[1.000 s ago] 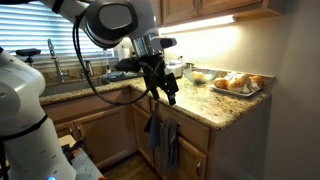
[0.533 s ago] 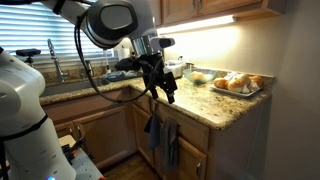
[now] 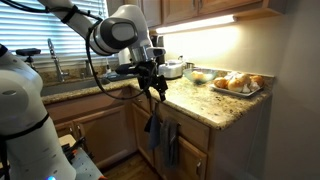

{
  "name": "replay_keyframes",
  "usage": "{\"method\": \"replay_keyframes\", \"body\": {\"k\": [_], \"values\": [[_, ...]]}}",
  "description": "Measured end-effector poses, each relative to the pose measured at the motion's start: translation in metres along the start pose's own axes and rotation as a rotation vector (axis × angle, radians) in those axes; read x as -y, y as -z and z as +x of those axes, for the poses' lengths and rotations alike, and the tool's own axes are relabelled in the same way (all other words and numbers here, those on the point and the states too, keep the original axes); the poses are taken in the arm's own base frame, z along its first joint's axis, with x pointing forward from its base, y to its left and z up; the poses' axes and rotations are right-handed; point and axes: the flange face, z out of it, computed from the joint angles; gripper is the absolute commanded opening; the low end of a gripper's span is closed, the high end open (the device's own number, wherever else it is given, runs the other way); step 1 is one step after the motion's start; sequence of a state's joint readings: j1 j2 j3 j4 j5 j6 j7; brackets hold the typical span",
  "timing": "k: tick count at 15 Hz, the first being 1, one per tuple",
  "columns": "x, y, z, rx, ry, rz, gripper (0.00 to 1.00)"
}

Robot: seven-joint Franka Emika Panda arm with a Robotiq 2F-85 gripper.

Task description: Take the oven mitts off the hanger and put them on the counter

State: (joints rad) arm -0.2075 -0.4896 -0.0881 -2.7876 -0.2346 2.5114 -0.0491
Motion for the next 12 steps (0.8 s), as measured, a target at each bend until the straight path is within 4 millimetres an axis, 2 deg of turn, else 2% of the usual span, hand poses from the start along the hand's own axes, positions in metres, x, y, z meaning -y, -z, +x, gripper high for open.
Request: {"method": "replay_keyframes", "body": {"k": [4,7,12], "values": [[0.034,-0.018,0.015,-0.047,-0.017,0.062,1.00],[0.054,-0.032,0.018,-0.037,0.002,0.082,1.00],[0.058,-0.037,0.019,-0.026,0.013,0.083,1.00]]}}
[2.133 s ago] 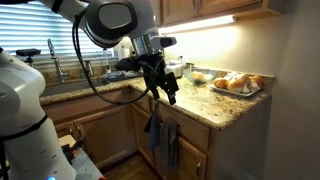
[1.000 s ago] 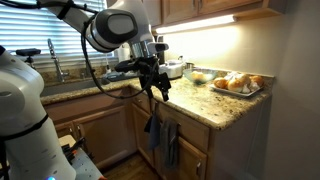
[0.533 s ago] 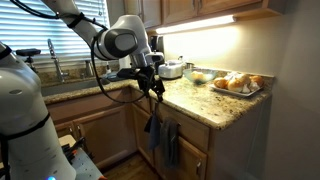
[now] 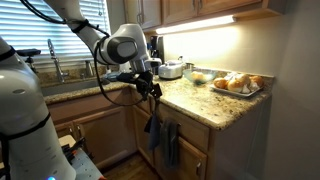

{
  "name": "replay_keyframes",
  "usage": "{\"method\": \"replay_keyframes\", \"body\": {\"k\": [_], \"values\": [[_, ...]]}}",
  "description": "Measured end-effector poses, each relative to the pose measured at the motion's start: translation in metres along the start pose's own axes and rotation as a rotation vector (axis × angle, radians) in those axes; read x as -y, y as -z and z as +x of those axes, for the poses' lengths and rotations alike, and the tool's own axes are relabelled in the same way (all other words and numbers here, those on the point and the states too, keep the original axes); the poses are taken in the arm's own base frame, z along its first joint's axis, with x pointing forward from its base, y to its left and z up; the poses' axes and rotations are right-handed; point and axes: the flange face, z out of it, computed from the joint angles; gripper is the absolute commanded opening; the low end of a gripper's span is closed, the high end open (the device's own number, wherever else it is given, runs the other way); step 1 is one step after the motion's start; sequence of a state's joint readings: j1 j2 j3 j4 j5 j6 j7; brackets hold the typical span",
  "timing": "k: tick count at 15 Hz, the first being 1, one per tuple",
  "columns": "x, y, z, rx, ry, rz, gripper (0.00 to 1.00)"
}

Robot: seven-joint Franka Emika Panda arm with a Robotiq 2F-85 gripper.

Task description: Take the oven mitts off the hanger and put them on the counter

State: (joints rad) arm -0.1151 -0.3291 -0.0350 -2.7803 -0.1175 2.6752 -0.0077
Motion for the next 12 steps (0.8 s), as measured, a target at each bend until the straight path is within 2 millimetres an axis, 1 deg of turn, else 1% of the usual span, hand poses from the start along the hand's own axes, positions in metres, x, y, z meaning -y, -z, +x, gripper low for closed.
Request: {"method": "replay_keyframes", "body": {"k": [2,4,6,12], "values": [[0.000,-0.001,0.000,0.002,0.000,0.000,1.00],[0.007,-0.008,-0.001,0.019,0.001,0.013,1.00],[0.022,-0.025,-0.002,0.033,0.004,0.038,1.00],[0.074,-0.083,-0.008,0.020,-0.024,0.108,1.00]]}}
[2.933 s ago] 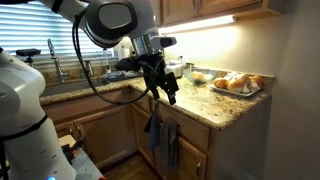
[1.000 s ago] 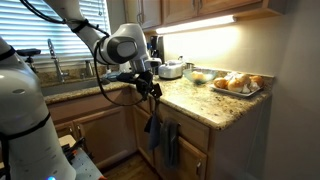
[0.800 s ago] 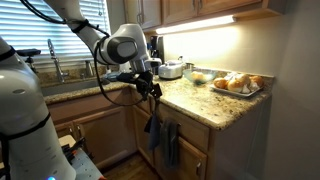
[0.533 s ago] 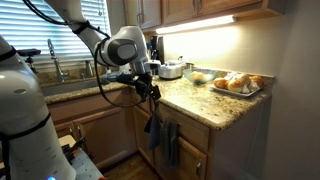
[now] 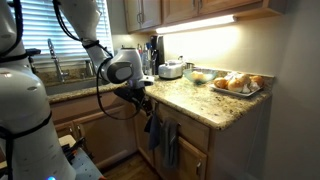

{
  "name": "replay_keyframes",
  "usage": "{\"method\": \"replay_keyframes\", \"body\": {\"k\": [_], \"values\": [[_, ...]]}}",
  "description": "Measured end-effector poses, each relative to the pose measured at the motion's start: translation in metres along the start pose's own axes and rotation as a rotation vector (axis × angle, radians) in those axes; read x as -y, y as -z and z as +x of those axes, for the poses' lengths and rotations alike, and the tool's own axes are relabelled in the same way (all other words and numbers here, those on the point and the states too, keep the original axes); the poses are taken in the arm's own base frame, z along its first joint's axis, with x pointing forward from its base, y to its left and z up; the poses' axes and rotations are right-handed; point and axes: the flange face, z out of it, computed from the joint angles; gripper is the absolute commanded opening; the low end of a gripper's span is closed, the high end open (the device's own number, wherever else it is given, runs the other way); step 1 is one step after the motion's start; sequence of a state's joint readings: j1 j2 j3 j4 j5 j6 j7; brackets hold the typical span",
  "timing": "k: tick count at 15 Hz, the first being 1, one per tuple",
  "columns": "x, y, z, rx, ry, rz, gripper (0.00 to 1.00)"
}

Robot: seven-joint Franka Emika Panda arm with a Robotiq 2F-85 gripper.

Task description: Take the oven mitts off the hanger and put them on the counter

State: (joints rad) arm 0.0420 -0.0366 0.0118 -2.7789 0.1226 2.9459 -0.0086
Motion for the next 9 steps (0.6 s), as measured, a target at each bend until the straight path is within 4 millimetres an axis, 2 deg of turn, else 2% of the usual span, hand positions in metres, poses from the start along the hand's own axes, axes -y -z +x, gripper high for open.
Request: {"method": "replay_keyframes", "body": {"k": [5,9], "values": [[0.028,-0.035,-0.007,-0.086,0.028,0.011,1.00],[0.034,-0.051,-0.010,-0.079,0.041,0.013,1.00]]}}
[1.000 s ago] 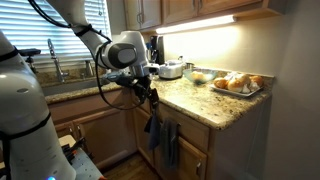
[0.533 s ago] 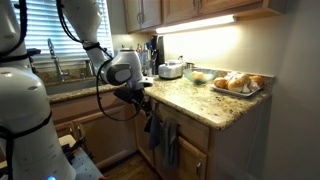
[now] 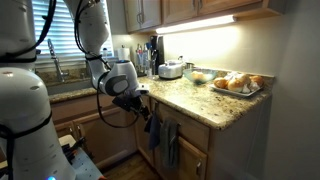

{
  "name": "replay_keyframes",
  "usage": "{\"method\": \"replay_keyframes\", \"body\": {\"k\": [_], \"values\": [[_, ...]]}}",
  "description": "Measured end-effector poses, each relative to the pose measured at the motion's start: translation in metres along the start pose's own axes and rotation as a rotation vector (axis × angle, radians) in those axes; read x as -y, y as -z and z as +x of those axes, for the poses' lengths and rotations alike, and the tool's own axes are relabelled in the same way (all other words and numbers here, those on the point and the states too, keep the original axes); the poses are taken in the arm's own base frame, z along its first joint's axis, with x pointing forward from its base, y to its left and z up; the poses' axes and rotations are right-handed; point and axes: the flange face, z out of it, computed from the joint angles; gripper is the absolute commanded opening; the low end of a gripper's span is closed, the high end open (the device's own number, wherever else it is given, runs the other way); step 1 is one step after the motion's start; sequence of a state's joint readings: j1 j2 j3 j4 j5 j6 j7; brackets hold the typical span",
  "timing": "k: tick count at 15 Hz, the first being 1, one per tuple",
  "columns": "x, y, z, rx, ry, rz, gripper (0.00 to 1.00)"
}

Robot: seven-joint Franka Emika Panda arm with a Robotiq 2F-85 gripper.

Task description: Take the oven mitts off the hanger and put them on the counter

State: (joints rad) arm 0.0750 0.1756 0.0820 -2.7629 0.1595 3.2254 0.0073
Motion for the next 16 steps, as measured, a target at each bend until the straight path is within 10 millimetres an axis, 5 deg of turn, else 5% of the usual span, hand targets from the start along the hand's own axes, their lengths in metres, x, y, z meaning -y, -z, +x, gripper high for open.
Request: {"method": "replay_keyframes", "body": {"k": [5,16], "values": [[0.003,-0.006,0.002,-0.025,0.018,0.003,1.00],[0.014,-0.082,0.008,-0.048,0.040,0.029,1.00]]}}
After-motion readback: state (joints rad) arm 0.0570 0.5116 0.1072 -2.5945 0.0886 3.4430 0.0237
